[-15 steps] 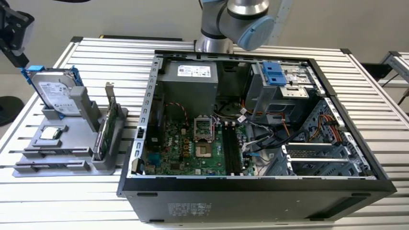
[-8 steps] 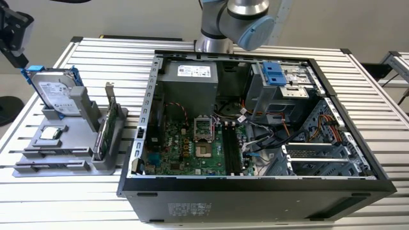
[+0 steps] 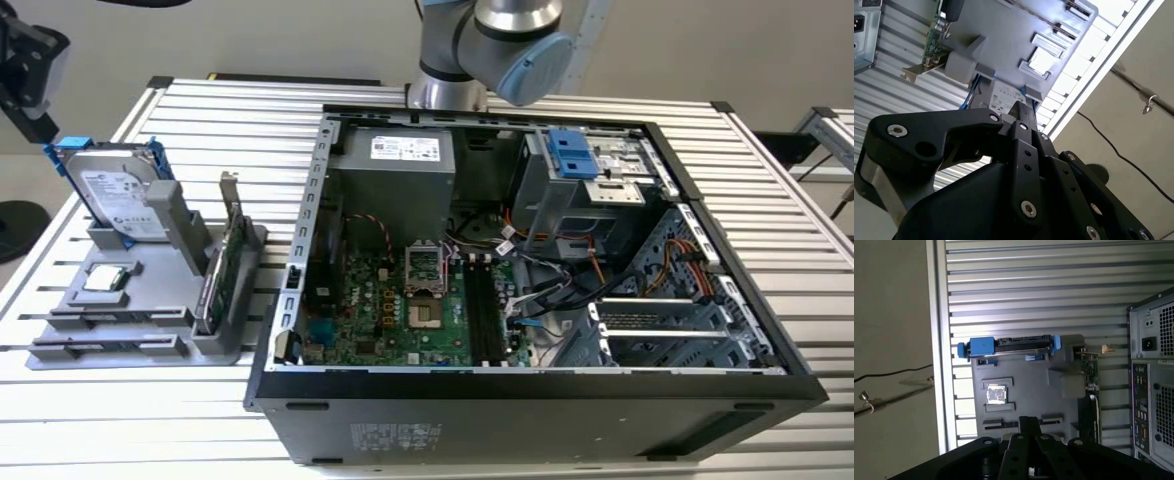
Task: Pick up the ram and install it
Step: 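Reach for the ram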
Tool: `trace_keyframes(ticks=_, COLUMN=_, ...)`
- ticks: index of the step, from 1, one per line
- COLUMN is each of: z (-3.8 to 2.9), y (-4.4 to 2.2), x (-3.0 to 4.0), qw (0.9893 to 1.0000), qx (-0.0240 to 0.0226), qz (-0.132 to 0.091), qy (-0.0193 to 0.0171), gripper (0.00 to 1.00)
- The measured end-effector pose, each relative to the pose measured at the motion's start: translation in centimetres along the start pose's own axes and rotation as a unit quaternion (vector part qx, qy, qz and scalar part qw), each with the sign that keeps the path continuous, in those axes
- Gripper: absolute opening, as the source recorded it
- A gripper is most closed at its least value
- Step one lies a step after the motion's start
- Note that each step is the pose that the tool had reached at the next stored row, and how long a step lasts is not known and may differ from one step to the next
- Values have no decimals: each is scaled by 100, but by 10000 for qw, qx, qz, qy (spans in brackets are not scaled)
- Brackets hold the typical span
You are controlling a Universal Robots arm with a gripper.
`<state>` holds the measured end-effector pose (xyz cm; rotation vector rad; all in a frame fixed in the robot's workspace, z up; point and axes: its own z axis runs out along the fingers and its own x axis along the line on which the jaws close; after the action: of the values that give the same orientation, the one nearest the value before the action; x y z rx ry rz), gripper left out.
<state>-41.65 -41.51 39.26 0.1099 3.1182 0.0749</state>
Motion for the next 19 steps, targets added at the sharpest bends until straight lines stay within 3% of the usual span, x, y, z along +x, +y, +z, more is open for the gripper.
trace_keyframes(ticks=19, z=-2, y=-70, x=-5, qw=10000, qx=0, qz=0, qy=0, gripper=0)
